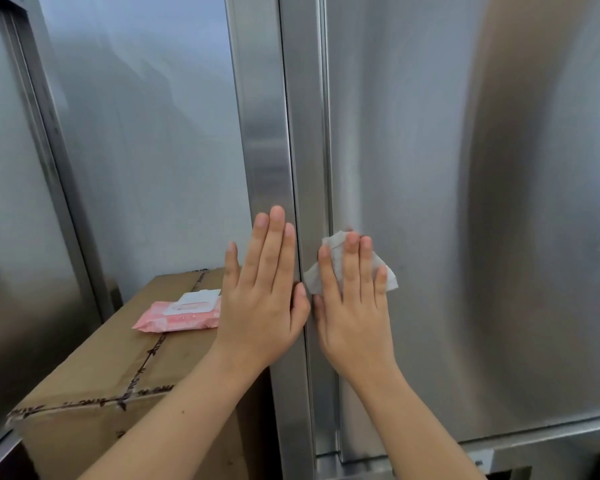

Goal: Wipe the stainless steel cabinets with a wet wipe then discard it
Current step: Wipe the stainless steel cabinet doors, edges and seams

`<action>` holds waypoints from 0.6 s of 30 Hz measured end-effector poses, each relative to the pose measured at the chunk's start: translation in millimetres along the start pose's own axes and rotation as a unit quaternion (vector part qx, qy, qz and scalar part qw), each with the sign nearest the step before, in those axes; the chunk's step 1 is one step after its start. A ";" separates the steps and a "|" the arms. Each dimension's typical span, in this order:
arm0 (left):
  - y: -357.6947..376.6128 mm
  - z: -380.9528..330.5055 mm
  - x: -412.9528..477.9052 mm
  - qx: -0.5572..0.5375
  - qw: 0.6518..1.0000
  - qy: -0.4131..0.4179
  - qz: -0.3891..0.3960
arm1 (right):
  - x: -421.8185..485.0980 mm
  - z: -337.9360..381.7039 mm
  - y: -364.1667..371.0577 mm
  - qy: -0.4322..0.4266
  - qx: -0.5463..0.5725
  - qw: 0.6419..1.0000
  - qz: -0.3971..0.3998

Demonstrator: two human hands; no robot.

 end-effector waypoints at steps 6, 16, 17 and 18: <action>6.2 -6.8 -26.3 -0.007 1.000 0.001 0.011 | -25.5 2.7 6.3 0.007 0.006 1.000 0.020; 13.9 -17.5 -65.9 -0.005 1.000 0.008 0.013 | -70.9 7.9 12.4 0.012 0.006 0.998 0.064; 14.7 -18.0 -68.7 -0.008 1.000 0.006 0.014 | -75.3 8.2 13.1 0.013 0.005 0.998 0.068; 15.5 -18.5 -71.3 -0.011 1.000 0.005 0.014 | -79.6 8.4 13.8 0.013 0.005 0.997 0.072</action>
Point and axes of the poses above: each hand's wrist, its own x-axis towards the middle knuckle, its own y-axis out of the palm, z = x × y, the point moved 5 cm from there along x, towards the middle knuckle, and after that the axes turned 1 degree about -z, right-handed, at the moved point
